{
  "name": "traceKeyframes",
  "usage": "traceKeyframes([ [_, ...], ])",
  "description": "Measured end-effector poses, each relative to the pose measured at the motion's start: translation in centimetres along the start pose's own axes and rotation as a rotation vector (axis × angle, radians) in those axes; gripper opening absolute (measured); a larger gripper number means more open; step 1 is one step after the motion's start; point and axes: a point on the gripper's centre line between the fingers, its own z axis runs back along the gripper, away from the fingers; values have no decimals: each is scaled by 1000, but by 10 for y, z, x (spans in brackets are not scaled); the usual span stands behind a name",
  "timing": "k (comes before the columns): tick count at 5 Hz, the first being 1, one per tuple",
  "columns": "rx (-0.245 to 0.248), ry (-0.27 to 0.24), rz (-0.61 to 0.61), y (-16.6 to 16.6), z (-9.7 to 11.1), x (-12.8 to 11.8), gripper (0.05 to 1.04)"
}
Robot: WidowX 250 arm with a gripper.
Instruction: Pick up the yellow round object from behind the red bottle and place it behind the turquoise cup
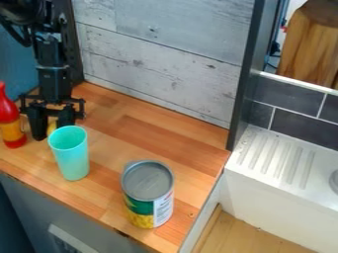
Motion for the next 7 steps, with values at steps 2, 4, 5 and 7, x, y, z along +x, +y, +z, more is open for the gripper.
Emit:
traceKeyframes([
  [2,-3,-33,-23,-1,-1,5,617],
  [4,1,-57,-26,-1,-5,12,616],
  [5,-3,-67,-37,-1,-6,17,650],
  [7,-9,-122,5,-1,12,23,999],
])
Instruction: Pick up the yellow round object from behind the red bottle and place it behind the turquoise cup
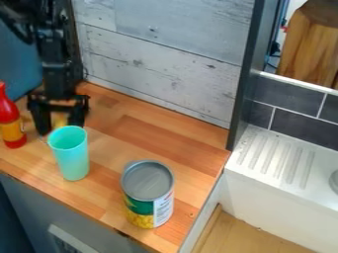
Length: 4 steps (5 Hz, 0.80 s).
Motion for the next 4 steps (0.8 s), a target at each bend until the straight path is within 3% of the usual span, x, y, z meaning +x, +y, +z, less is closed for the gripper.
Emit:
traceKeyframes([
  [1,-9,-183,4,-3,60,15,1006],
  [2,-5,-293,-45,-13,105,21,1001],
  [3,-22,-413,-237,-59,143,6,1001],
  [4,-44,-394,-363,-85,143,-28,1001],
])
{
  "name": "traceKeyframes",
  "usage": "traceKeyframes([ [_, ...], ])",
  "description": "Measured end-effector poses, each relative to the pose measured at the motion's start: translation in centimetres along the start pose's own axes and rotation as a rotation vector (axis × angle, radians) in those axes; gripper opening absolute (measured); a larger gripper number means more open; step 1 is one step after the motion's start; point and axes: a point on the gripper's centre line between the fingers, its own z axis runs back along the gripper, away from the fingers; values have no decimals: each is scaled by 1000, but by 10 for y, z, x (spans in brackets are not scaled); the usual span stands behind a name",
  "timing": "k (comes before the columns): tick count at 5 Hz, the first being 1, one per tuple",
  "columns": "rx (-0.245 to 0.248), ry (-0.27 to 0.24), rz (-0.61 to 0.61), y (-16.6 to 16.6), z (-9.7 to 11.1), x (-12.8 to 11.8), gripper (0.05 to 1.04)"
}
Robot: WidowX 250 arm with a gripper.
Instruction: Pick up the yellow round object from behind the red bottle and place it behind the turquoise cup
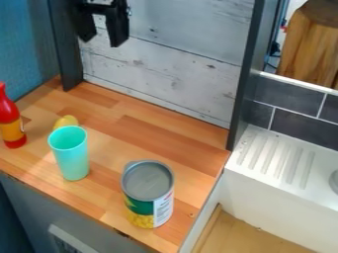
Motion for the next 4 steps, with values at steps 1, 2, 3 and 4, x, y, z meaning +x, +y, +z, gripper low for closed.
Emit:
traceKeyframes([
  [1,-11,77,-102,-33,-11,-26,1001],
  [2,-2,155,-147,-46,-19,-54,1001],
  [3,-3,173,-233,-70,-25,-69,1001],
  [4,16,200,-301,-90,-43,-80,1001],
])
